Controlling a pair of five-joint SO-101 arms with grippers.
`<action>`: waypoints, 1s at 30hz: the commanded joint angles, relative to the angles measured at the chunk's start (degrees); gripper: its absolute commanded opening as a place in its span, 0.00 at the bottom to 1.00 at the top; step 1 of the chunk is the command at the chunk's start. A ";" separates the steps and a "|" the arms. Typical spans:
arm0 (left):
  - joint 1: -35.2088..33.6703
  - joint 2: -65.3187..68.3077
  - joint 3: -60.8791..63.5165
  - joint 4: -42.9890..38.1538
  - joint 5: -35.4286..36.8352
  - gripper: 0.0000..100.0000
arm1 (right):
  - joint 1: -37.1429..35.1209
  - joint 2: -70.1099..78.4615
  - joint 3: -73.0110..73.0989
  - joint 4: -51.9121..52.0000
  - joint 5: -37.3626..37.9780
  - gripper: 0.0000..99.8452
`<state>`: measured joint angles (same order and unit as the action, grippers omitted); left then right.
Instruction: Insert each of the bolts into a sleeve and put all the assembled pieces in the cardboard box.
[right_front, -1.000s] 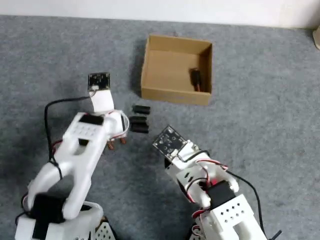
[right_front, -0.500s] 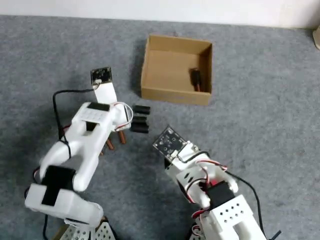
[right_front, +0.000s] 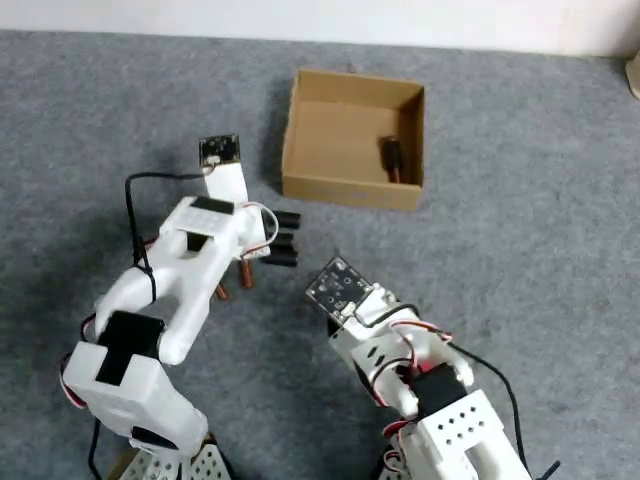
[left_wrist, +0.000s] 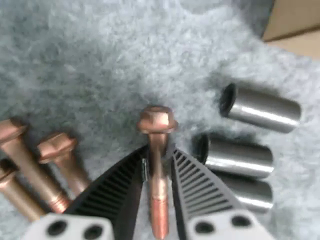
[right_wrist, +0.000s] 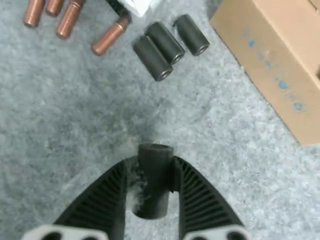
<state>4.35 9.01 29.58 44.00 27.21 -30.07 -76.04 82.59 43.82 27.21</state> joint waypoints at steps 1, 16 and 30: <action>0.48 -0.66 -3.21 5.36 -1.85 0.01 | 0.66 -0.75 -0.31 -1.80 -0.26 0.01; -3.56 -48.13 25.01 0.09 -2.02 0.00 | 0.48 -17.98 10.07 -7.69 -3.34 0.01; 7.08 -102.02 46.99 -15.56 -2.02 0.00 | -5.23 -29.32 15.69 -15.60 -6.33 0.01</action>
<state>7.96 -82.51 74.24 38.11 25.45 -32.97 -104.26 95.87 31.78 21.49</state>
